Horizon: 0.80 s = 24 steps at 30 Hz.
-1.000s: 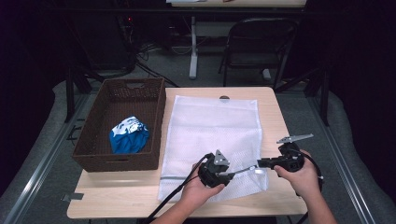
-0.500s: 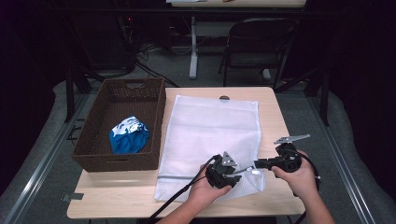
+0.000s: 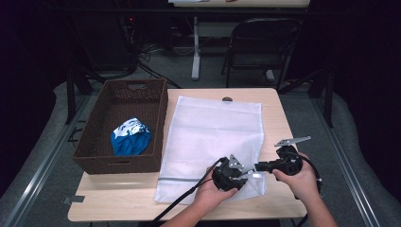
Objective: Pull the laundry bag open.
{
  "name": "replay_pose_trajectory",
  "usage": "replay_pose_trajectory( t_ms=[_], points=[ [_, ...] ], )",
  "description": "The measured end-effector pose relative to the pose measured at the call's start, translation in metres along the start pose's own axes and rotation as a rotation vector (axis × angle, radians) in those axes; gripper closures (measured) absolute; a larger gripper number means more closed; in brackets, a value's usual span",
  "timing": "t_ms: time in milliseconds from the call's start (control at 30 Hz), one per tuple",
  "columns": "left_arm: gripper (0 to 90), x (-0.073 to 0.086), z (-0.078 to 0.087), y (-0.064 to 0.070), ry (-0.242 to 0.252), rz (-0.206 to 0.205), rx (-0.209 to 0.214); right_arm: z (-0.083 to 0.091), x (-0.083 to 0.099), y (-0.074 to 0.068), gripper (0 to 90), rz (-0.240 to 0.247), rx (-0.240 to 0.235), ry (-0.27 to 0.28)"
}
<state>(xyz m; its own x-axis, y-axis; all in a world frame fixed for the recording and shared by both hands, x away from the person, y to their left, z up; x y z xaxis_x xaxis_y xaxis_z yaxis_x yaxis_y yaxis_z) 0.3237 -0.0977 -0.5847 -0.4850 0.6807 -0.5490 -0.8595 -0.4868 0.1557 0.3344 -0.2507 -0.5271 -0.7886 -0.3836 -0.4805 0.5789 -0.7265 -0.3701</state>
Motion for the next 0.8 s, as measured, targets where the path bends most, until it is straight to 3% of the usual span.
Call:
replay_pose_trajectory(
  t_ms=[800],
  points=[
    [65.1, -0.001, -0.002, 0.0, 0.009, 0.001, 0.001, -0.014, -0.005, -0.015, 84.9, 0.034, -0.058, -0.003]
  ],
)
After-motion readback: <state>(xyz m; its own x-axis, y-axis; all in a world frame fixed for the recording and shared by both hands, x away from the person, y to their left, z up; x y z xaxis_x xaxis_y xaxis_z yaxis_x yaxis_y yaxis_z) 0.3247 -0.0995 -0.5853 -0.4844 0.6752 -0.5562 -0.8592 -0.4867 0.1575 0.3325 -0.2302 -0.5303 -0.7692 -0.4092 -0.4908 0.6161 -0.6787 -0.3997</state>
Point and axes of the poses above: each handheld gripper's, and its own axes: z roughly backward along the jaws, x roughly out of its underside, y roughly to its right, the point moved 5 cm from there along -z, roughly forward along the jaws, and after that the axes turned 11 degrees about -y, right-handed, at the moved point
